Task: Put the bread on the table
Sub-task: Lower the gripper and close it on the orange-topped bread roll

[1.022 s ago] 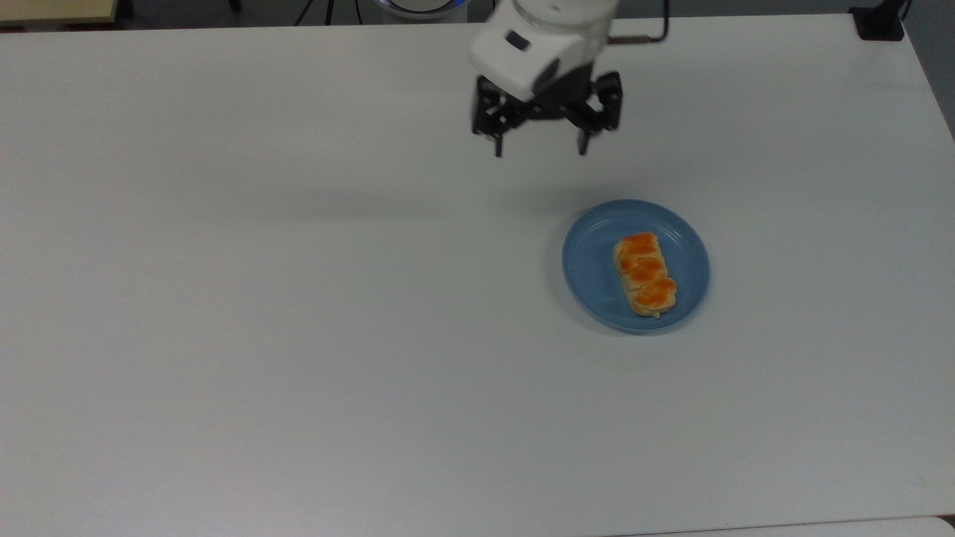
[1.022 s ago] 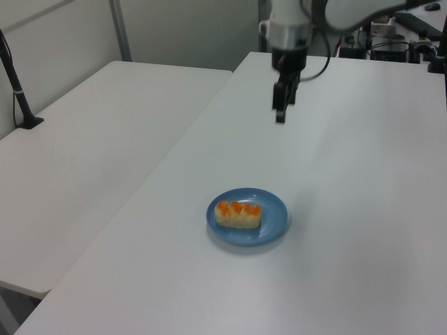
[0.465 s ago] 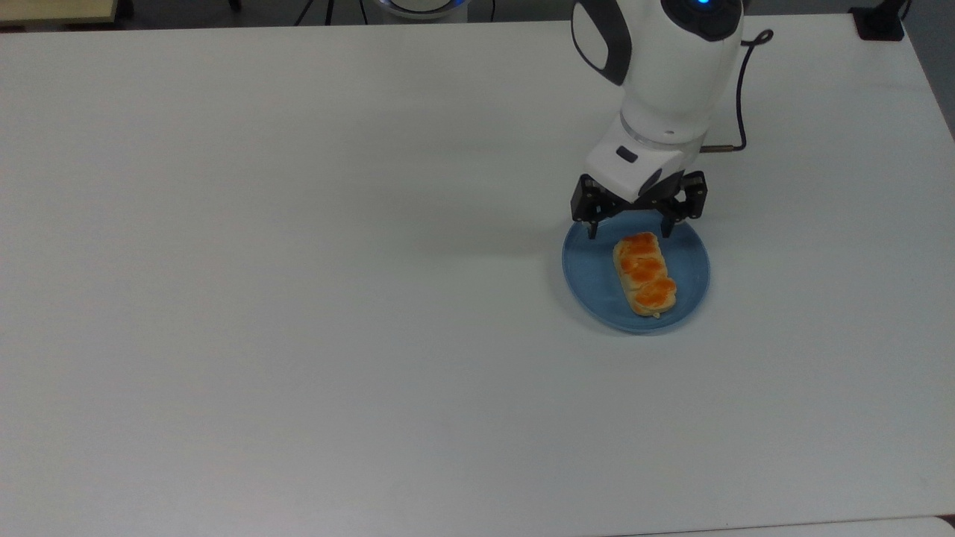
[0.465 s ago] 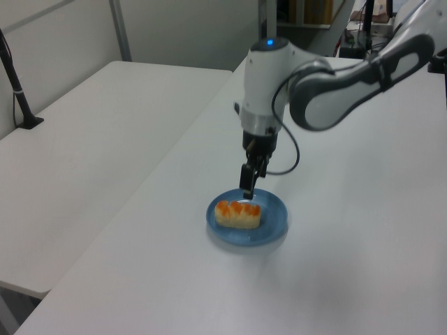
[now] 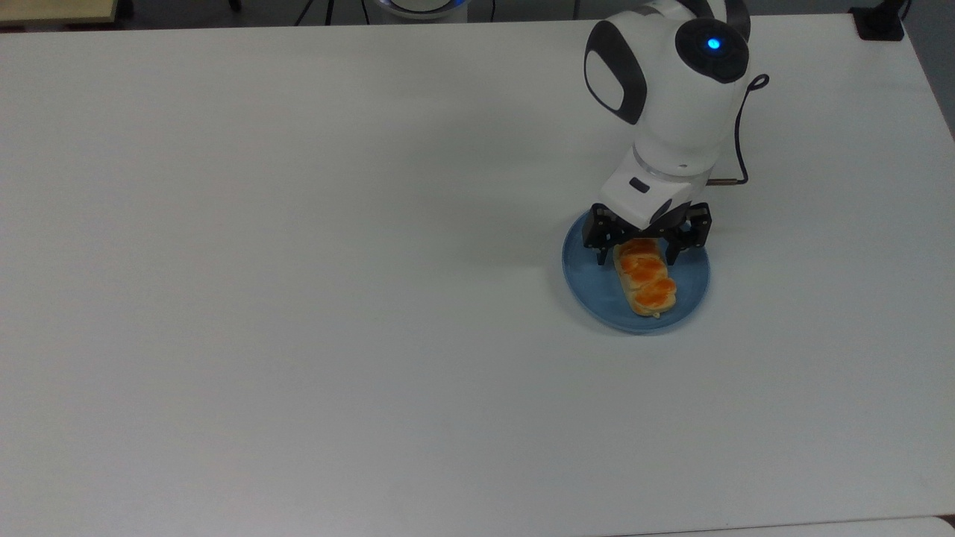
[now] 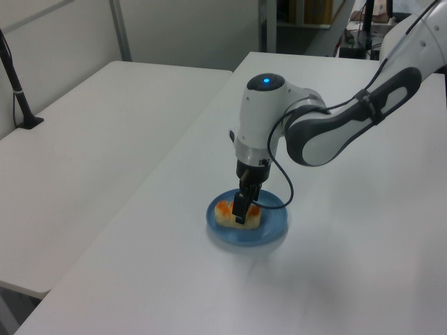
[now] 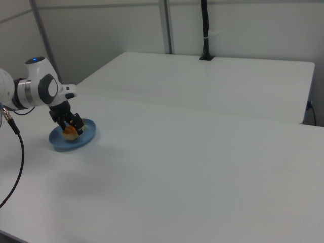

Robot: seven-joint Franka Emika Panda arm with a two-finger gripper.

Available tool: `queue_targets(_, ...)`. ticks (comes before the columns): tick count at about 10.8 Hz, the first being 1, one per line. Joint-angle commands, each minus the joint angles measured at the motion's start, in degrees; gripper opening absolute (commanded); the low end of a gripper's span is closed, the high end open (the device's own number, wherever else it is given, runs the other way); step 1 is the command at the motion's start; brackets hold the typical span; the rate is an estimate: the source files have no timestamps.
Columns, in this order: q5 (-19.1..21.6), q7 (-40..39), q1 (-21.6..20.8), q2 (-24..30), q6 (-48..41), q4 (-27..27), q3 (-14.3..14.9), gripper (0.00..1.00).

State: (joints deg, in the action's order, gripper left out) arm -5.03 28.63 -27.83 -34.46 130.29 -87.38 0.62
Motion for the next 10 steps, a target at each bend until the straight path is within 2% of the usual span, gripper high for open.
queue_targets(1, -2.6, 1.4, -0.8, -2.1, 2.8, 1.7, 0.9, 0.56)
queue_targets(2, -2.7, 1.4, -1.1, -2.1, 2.9, 1.7, 0.9, 0.42)
queue_targets(3, -2.9, 1.3, -1.4, -1.8, 2.8, 1.7, 0.9, 0.35)
queue_targets(7, -3.0, 0.9, -1.1, 3.0, 2.0, 1.1, 1.3, 0.35)
queue_targets(10, -3.0, -2.0, 2.2, 4.9, -1.1, 0.8, 1.7, 0.35)
